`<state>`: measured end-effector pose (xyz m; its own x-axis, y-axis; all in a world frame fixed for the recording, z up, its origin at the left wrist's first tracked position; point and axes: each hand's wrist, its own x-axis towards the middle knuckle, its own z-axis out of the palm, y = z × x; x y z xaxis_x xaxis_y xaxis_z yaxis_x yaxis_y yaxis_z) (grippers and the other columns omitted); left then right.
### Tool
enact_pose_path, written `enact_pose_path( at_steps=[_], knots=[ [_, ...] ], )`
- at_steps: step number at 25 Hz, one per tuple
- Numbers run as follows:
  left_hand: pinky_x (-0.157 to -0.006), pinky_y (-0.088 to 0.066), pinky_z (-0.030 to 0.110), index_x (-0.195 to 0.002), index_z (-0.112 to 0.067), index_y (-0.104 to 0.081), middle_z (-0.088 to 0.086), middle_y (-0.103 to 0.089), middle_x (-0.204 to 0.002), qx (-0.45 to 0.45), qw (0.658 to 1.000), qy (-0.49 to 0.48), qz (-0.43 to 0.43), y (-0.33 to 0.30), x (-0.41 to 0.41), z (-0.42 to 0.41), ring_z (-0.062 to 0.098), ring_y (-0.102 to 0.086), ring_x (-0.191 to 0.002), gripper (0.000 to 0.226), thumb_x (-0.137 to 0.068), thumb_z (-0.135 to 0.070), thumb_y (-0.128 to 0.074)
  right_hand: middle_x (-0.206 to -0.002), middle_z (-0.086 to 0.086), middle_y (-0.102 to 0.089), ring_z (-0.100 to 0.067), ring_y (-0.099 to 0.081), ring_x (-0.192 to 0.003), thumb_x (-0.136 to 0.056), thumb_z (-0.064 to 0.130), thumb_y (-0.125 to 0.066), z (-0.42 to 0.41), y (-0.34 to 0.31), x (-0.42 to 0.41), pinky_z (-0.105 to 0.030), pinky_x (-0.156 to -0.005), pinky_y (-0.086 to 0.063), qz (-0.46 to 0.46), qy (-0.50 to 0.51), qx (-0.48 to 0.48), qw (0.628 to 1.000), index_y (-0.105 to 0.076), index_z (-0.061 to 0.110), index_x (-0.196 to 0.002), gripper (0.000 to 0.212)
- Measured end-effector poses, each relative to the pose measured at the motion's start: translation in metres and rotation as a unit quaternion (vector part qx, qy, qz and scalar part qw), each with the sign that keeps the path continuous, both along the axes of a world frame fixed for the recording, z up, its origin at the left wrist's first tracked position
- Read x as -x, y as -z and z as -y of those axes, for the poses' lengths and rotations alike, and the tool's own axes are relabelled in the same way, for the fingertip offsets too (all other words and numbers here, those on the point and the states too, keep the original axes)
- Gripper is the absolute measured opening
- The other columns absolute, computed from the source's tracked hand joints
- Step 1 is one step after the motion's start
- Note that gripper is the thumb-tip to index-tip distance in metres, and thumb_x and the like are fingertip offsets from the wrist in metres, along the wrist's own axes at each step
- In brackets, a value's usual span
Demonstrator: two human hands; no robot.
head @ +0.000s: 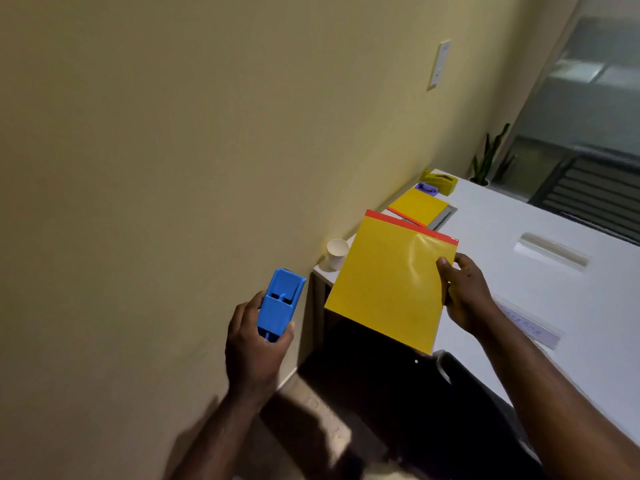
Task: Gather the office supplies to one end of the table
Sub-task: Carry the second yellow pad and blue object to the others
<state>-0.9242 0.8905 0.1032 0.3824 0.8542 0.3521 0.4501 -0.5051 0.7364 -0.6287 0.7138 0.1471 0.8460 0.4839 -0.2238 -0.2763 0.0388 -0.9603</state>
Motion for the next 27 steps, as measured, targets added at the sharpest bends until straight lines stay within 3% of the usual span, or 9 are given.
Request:
enact_pose_path(
  at_steps=[8,12,15,21,24,27],
  knots=[
    [-0.065,-0.054,0.033,-0.13,-0.019,-0.051,-0.005,-0.056,-0.106,-0.011,0.996,0.083,-0.026,0.01,-0.05,-0.034,0.02,-0.059,-0.091,0.073,-0.066,-0.027,-0.086,-0.117,-0.006,-0.064,-0.027,-0.066,-0.099,-0.099,0.016,-0.048,0.0,0.028,-0.044,-0.04,-0.069,-0.055,-0.069,0.101,-0.001,0.992,-0.043,0.018,-0.133,0.034],
    [-0.064,-0.051,0.028,-0.129,-0.021,-0.051,-0.01,-0.053,-0.107,0.004,0.995,0.099,-0.027,0.013,-0.082,-0.046,0.017,-0.058,-0.092,0.072,-0.067,-0.027,-0.086,-0.12,-0.011,-0.064,-0.032,-0.064,-0.106,-0.096,0.006,-0.051,-0.006,0.045,-0.083,-0.05,-0.082,-0.055,-0.088,0.111,-0.003,0.99,-0.045,0.016,-0.133,0.038],
    [-0.064,-0.045,0.023,-0.128,-0.02,-0.053,-0.012,-0.052,-0.106,0.012,0.993,0.109,-0.033,0.018,-0.11,-0.051,0.015,-0.057,-0.092,0.071,-0.066,-0.025,-0.086,-0.119,-0.013,-0.065,-0.034,-0.062,-0.106,-0.094,-0.001,-0.052,-0.012,0.059,-0.119,-0.06,-0.096,-0.046,-0.097,0.109,0.011,0.989,-0.045,0.02,-0.133,0.044],
    [-0.066,-0.047,0.026,-0.129,-0.02,-0.055,-0.006,-0.057,-0.107,0.046,0.985,0.137,-0.098,0.046,-0.178,-0.053,0.016,-0.057,-0.094,0.068,-0.068,-0.024,-0.085,-0.11,-0.004,-0.065,-0.025,-0.066,-0.094,-0.097,-0.003,-0.044,-0.034,0.095,-0.192,-0.044,-0.069,-0.056,-0.117,0.103,0.011,0.988,-0.04,0.027,-0.134,0.048],
    [-0.065,-0.047,0.025,-0.129,-0.024,-0.055,-0.009,-0.055,-0.107,0.061,0.978,0.15,-0.132,0.064,-0.21,-0.054,0.015,-0.057,-0.095,0.067,-0.069,-0.029,-0.083,-0.122,-0.008,-0.058,-0.029,-0.062,-0.101,-0.099,0.0,-0.042,-0.046,0.119,-0.225,-0.046,-0.079,-0.052,-0.126,0.114,0.021,0.985,-0.037,0.021,-0.14,0.047],
    [-0.064,-0.038,0.011,-0.13,-0.028,-0.052,-0.011,-0.055,-0.108,0.07,0.972,0.162,-0.157,0.085,-0.235,-0.057,0.009,-0.054,-0.096,0.067,-0.07,-0.032,-0.081,-0.133,-0.013,-0.054,-0.032,-0.058,-0.107,-0.1,0.004,-0.043,-0.06,0.145,-0.255,-0.049,-0.087,-0.049,-0.149,0.143,0.051,0.977,-0.04,0.012,-0.14,0.041]
  ],
)
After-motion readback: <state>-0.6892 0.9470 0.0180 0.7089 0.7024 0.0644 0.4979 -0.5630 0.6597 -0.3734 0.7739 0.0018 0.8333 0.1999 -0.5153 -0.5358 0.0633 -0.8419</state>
